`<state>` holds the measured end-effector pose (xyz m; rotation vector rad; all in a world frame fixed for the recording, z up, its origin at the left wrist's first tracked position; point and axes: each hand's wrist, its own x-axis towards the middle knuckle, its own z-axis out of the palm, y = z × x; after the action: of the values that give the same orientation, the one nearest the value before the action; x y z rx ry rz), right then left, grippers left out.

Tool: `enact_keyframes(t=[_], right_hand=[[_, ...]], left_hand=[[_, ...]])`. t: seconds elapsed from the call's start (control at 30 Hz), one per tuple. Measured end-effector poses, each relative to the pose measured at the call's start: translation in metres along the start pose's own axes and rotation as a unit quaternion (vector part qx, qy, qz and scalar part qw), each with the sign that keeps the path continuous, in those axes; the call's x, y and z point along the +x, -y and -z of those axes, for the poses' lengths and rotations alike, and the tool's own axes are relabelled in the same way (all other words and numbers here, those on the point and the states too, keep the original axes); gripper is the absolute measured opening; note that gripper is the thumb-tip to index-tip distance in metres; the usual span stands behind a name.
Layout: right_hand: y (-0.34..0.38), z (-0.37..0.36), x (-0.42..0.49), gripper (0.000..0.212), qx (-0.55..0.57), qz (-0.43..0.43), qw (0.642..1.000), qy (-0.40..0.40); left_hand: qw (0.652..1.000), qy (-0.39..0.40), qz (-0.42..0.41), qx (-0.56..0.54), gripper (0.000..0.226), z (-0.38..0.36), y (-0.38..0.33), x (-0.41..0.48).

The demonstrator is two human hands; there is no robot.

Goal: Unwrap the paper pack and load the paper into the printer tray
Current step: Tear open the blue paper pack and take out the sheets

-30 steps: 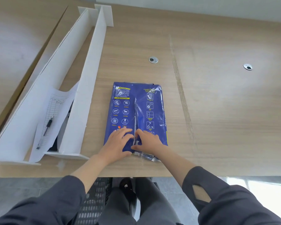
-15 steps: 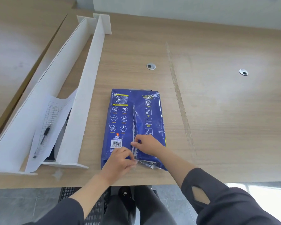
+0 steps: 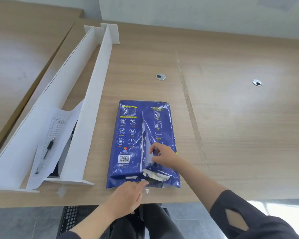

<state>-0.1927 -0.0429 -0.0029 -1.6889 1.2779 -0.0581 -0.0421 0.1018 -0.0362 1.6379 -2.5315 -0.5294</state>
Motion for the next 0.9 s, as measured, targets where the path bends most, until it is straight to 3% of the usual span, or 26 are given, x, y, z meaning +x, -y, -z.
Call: enact_keyframes(t=[0.13,0.33,0.53,0.67,0.8,0.9], right_hand=[[-0.005,0.033,-0.009,0.026,0.049,-0.027,0.998,-0.006],[-0.013,0.081,-0.014,0.029,-0.008,-0.060,0.998,-0.019],[-0.013,0.094,-0.005,0.027,-0.170,-0.060,0.983,-0.026],[-0.002,0.090,0.010,0.024,-0.353,-0.088,0.931,-0.023],[0.002,0.077,0.021,0.058,-0.422,-0.122,0.899,-0.003],[0.001,0.064,0.023,0.059,-0.512,-0.121,0.850,0.001]], left_hand=[[0.991,-0.028,0.118,-0.059,0.023,0.019,0.003,0.022],[0.988,-0.005,0.128,-0.083,0.047,0.020,0.013,0.049],[0.991,-0.004,0.130,-0.007,0.043,0.020,0.023,0.068],[0.984,0.008,0.176,0.033,0.041,0.029,0.019,0.075],[0.967,0.033,0.245,0.063,0.047,0.047,0.012,0.083],[0.953,0.073,0.294,0.033,0.035,0.065,0.013,0.088]])
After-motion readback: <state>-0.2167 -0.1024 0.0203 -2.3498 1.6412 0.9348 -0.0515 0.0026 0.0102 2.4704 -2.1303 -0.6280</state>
